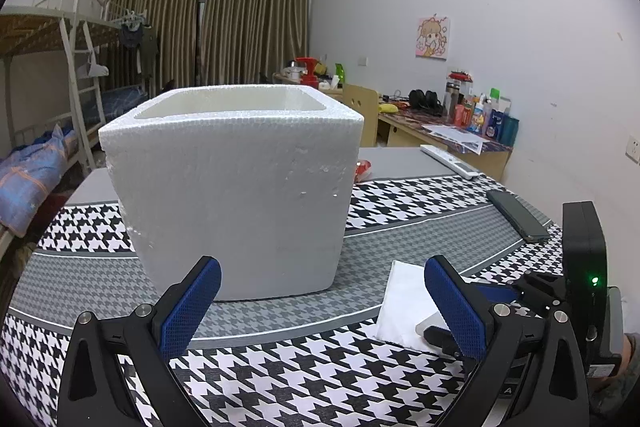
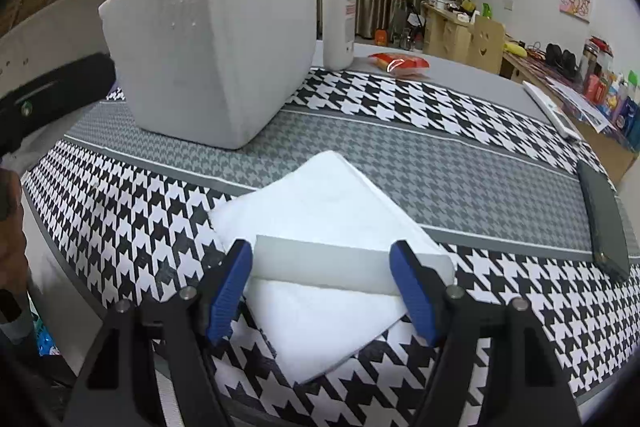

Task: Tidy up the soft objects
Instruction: 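Lower the right gripper onto the white tissue and grasp it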

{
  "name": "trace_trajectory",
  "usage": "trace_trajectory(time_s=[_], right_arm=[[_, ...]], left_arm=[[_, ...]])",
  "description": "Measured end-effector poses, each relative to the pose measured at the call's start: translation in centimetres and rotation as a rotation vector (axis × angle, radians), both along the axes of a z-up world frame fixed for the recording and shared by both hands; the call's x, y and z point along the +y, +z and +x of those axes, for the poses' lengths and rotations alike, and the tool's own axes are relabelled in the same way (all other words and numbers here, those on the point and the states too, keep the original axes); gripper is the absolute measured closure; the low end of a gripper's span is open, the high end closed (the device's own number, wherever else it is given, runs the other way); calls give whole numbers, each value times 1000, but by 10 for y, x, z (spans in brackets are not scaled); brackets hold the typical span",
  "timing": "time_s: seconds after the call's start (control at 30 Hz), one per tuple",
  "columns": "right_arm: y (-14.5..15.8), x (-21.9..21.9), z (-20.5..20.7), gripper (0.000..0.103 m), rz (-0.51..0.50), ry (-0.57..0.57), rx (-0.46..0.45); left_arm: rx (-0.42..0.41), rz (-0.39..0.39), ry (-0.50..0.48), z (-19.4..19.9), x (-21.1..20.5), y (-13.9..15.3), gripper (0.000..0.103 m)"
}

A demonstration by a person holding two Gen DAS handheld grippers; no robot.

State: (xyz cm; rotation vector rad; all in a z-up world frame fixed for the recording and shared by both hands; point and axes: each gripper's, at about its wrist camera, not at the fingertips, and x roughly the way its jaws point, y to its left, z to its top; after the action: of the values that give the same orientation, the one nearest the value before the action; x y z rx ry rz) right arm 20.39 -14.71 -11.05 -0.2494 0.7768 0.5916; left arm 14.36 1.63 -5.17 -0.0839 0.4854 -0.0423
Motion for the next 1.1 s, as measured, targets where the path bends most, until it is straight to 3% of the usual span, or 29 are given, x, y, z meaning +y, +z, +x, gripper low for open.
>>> trace_trajectory(time_s=[0.23, 0.3, 0.4, 0.7, 0.93, 1.1], right_arm=[[1, -1, 2, 38, -8, -8, -3], [1, -4, 3, 52, -16, -21, -12], [4, -12, 7, 64, -3, -37, 0], [21, -23, 4, 70, 65, -20, -15], [18, -23, 0, 70, 75, 10, -15], [16, -28, -7, 70, 90, 22, -25]], left_arm=[[13, -8, -9, 2, 0, -3, 1], [16, -9, -8, 1, 0, -3, 1], [18, -8, -10, 1, -2, -3, 1], [26, 4, -35, 5, -11, -2, 1], [72, -64, -101, 16, -16, -7, 1], [159, -104, -179, 34, -30, -17, 17]])
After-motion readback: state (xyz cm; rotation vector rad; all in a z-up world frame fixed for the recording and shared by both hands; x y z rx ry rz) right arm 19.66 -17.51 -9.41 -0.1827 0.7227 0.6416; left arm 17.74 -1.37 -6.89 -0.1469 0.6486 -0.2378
